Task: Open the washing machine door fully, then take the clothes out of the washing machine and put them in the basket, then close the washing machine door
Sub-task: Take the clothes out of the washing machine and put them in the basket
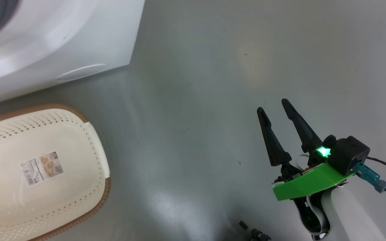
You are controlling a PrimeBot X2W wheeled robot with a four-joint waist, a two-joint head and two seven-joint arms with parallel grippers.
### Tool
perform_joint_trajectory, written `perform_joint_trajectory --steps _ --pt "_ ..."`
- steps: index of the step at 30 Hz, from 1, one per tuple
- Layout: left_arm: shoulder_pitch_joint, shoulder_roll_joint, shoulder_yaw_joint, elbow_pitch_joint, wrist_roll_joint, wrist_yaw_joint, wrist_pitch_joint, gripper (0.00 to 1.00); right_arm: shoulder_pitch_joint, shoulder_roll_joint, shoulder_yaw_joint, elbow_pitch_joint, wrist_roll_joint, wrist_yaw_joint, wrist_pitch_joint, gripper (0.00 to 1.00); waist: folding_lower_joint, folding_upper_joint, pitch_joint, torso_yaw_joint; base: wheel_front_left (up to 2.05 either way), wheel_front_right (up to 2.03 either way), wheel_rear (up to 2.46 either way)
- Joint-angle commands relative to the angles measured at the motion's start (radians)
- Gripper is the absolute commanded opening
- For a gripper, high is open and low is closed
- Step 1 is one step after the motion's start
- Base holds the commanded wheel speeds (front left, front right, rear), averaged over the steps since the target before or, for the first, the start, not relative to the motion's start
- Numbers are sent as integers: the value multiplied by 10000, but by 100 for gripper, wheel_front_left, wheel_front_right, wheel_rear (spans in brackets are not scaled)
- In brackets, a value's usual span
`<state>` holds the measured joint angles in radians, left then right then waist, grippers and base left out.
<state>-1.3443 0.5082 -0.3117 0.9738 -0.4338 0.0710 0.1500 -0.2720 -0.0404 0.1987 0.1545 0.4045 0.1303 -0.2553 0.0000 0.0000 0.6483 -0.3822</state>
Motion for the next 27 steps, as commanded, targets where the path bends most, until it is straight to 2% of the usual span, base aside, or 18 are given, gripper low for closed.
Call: perform_joint_trajectory --steps 1,8,16,22,27 --pt "167 337 208 -343 -56 62 -208 0 69 -98 109 -170 -143 4 -64 100 0 0 -122 98 0 0 0" --pt "686 210 379 -917 -281 102 -1234 0 126 -98 32 -170 -441 4 -64 100 0 0 -548 428 0 0 0" --pt "1914 -6 589 -2228 -550 265 -2526 0 214 -98 25 -141 -918 4 -64 100 0 0 -1112 960 0 0 0" --pt "3408 -206 782 -3801 -789 649 -3202 0 353 -98 85 -81 -1201 4 -64 100 0 0 -1677 1373 0 0 0" --pt "4726 -270 835 -5491 -819 1152 -3365 0 515 -98 97 -27 -1394 4 -64 100 0 0 -2136 1696 0 0 0"
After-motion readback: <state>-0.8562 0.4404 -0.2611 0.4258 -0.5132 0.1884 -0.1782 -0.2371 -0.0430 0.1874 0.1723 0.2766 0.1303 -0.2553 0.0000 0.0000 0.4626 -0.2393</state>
